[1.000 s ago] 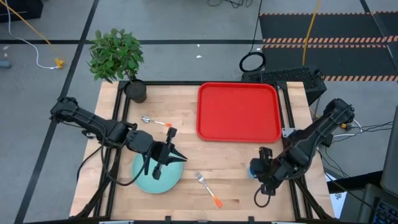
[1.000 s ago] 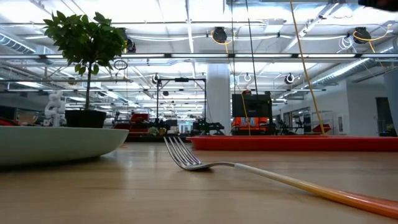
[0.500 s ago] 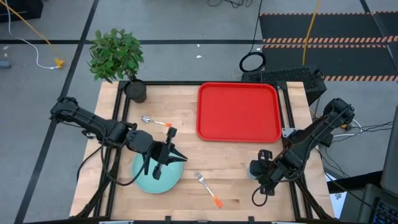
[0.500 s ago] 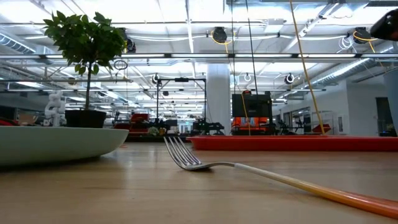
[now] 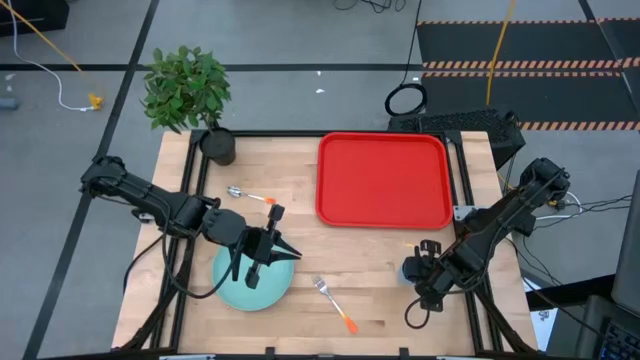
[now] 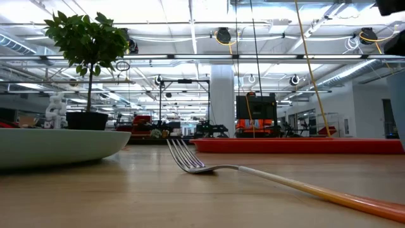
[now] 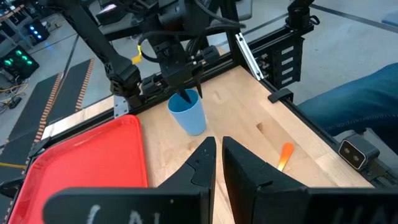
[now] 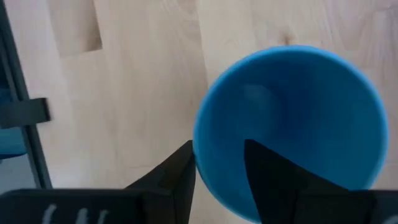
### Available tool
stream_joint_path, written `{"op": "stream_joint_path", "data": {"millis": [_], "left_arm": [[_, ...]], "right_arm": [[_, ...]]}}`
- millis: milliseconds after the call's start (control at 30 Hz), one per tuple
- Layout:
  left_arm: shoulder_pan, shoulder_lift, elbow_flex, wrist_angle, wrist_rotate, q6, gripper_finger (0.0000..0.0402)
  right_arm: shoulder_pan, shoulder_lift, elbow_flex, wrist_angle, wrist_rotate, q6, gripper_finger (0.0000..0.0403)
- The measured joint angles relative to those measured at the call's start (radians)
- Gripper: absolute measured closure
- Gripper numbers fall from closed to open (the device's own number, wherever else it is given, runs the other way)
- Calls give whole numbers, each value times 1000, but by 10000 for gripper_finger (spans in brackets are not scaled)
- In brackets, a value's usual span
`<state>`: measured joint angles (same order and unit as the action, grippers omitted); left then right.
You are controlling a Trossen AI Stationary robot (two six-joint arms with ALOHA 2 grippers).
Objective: Pick and place plate/cup/fork/spoon on tray
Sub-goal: Put the blue cup on the red tray
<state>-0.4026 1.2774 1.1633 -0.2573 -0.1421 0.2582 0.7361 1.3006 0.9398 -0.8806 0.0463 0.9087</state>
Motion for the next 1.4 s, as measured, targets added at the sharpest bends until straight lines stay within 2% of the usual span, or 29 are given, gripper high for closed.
{"op": "stream_joint_path", "data": {"millis": [100,333,500,700,867,1033,1133,1233,1400], "left_arm": [[0,0,0,0,0,3,369],[0,0,0,25,0,37,369],[11,23,0,56,2,99,369],[43,74,0,144,4,131,369],[75,108,0,157,106,134,369],[95,124,0,165,117,131,365],[105,131,0,166,127,79,344],[115,163,0,178,169,-4,308],[114,222,32,189,125,-1,261]], "right_arm": [[-1,0,0,5,2,6,301],[-2,0,4,5,7,-22,394],[-28,0,86,11,52,-91,394],[-68,-1,191,76,195,-335,399],[-105,-1,201,199,297,-538,401],[-152,20,196,221,364,-638,402],[-180,38,196,240,403,-698,402],[-203,57,196,242,369,-727,402],[-228,92,196,245,335,-734,402]]}}
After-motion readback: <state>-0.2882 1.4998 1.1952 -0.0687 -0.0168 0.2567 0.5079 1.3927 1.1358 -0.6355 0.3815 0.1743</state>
